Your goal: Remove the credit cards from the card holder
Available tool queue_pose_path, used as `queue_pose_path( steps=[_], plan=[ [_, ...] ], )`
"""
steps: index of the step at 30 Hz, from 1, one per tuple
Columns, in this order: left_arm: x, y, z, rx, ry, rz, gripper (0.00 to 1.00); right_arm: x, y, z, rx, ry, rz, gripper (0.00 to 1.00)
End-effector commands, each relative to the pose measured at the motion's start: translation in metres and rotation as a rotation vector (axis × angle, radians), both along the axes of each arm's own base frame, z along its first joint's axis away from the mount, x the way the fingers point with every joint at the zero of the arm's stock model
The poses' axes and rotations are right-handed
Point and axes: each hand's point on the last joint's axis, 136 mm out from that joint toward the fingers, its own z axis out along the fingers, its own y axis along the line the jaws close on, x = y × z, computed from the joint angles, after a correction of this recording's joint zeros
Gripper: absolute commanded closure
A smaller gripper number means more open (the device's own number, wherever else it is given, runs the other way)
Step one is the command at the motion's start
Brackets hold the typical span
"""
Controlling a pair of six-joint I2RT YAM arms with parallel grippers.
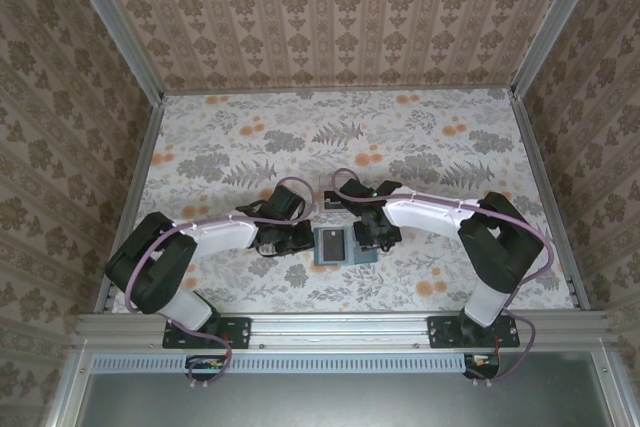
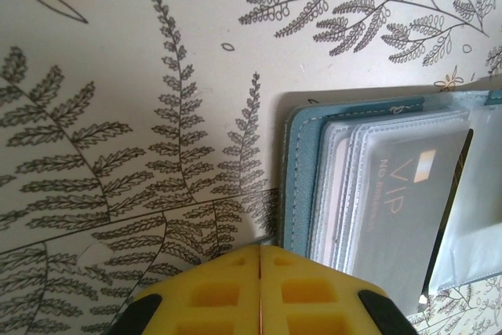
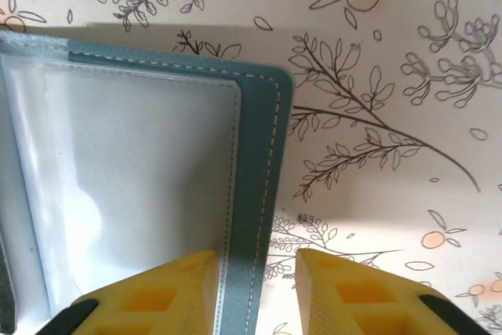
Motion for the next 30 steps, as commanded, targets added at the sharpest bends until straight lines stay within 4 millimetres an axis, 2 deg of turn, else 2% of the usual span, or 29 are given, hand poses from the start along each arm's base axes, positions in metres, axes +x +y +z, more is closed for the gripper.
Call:
queue_pose_path(
  steps=[1, 9, 13, 17, 26, 30],
  plan=[
    [0.003, 0.000, 0.014, 0.011, -0.020, -0.019, 0.91, -0.002, 0.013, 0.005, 0.108, 0.005, -0.018, 0.70],
    [0.007, -0.020, 0.034, -0.017, -0.055, -0.050, 0.90, 0.001, 0.009, 0.007, 0.099, 0.002, -0.027, 0.75],
    [0.007, -0.035, 0.036, -0.023, -0.056, -0.078, 0.90, 0.003, 0.001, 0.017, 0.054, -0.016, -0.017, 0.70],
    [0.005, -0.047, 0.031, -0.024, -0.045, -0.099, 0.90, 0.006, 0.002, 0.033, 0.065, -0.040, -0.006, 0.69],
    [0.000, -0.050, 0.016, -0.016, -0.014, -0.103, 0.91, 0.011, 0.027, 0.065, 0.209, -0.073, 0.010, 0.71],
    [-0.002, -0.048, 0.012, -0.010, -0.009, -0.104, 0.91, 0.012, 0.047, 0.065, 0.310, -0.047, 0.013, 0.74]
  ],
)
